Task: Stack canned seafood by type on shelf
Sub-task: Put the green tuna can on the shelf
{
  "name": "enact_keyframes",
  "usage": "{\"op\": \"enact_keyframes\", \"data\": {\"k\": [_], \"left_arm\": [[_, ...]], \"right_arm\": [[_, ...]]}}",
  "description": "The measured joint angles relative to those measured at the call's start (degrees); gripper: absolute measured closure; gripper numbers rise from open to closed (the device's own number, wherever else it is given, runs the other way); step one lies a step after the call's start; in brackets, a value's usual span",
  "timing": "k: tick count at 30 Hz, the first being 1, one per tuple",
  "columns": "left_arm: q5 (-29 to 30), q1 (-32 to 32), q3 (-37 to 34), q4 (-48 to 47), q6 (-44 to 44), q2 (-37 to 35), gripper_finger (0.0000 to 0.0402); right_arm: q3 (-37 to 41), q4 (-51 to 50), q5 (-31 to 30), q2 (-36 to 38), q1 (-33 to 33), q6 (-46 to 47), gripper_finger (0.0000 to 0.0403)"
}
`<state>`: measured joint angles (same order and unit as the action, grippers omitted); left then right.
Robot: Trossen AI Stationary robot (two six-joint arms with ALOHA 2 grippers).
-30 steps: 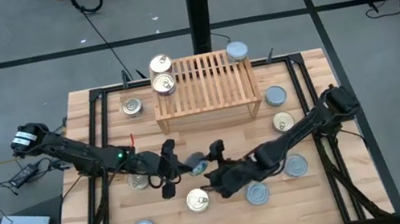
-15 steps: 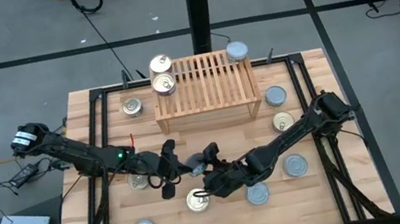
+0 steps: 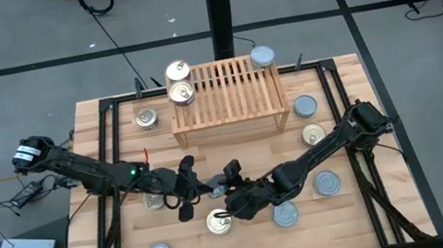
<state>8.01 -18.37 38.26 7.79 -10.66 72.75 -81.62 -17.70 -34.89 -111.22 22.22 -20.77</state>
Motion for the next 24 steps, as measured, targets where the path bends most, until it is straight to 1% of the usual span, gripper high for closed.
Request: {"op": "enact_keyframes", "data": {"k": [3, 6, 8, 11, 13, 15, 19, 24], "left_arm": [[0.56, -0.02, 0.0, 0.15, 0.02, 0.0, 0.0395], [3.05, -0.04, 0.0, 0.31, 0.64, 0.0, 0.0379], [4.54, -0.06, 0.13, 0.83, 1.75, -0.05, 0.0364], [5.27, -0.4, 0.13, 0.8, 2.88, -0.07, 0.0337], [7.17, -0.73, 0.13, 1.17, 2.97, -0.07, 0.0317], [9.04, -1.19, 0.13, 1.23, 3.2, -0.53, 0.0297], [10.75, -1.67, 0.11, 1.33, 4.23, -0.62, 0.0264], [11.5, -1.84, -0.38, 3.57, 4.64, -0.18, 0.025]], "right_arm": [[0.0, -0.01, -0.03, 0.0, 0.0, 0.02, 0.0247], [0.02, -0.27, -0.15, 0.02, -0.06, 0.19, 0.0247], [0.08, -0.34, -0.54, 0.01, -0.11, 0.12, 0.0247], [0.09, -1.91, -1.26, 0.32, 0.13, 0.18, 0.0247], [0.09, -2.57, -1.6, 0.57, 0.31, 0.63, 0.0247], [0.09, -3.85, -3.74, 0.84, 0.69, 0.74, 0.0247], [0.01, -6.14, -9.56, 2.61, 2.03, 0.69, 0.0247], [-2.89, -14.07, -13.51, 5.33, 3.79, 4.31, 0.0247]]}}
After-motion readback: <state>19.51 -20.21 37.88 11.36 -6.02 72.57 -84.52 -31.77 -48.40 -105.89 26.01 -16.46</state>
